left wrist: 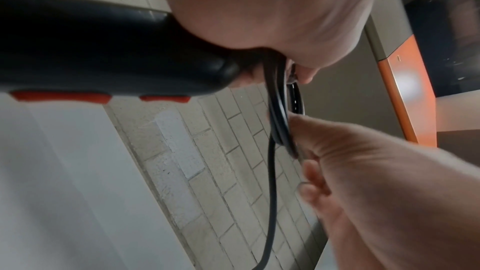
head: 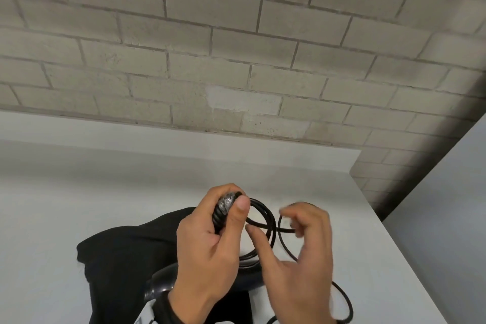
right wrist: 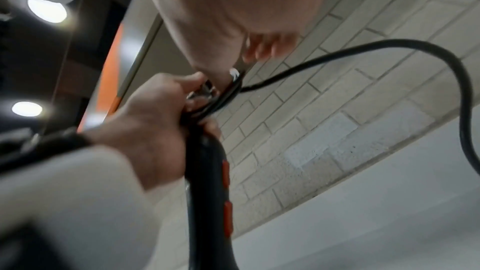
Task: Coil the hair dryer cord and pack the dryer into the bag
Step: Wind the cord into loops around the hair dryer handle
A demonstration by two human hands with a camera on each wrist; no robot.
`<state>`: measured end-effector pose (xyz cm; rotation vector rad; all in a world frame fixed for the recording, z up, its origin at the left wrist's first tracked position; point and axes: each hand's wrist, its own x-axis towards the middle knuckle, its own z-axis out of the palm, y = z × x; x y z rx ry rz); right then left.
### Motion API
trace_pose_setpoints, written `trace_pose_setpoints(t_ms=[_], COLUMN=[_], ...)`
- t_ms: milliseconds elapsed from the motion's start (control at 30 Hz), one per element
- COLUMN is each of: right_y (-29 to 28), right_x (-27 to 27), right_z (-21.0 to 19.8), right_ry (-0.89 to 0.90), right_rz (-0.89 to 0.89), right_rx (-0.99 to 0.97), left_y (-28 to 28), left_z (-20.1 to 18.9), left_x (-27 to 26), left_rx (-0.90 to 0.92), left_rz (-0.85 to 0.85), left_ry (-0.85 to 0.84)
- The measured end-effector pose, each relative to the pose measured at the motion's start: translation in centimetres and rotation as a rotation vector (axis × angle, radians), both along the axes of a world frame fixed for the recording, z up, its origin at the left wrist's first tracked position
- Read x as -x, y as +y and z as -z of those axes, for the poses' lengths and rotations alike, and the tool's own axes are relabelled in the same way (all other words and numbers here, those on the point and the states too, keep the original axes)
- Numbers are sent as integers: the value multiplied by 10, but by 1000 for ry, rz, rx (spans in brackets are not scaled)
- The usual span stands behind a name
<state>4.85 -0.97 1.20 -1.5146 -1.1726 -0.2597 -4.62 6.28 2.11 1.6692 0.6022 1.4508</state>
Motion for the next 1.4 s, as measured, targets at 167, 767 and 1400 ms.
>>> trace_pose_setpoints(t_ms=[167,767,1400], right_y=[5,-22,-47], right_x=[12,-27,-27], right_z=[15,-58,-40], right_ry=[-293,1096,837], right_rz=[164,-843,-695], right_rx=[-2,536,403], left_y=[-2,10,12], left_z=[2,3,-1], left_x=[-2,-3,-4], left_rx=[-35,-129,-80], left_rz=[-46,-154,-170], left_ry=[13,-18,-28])
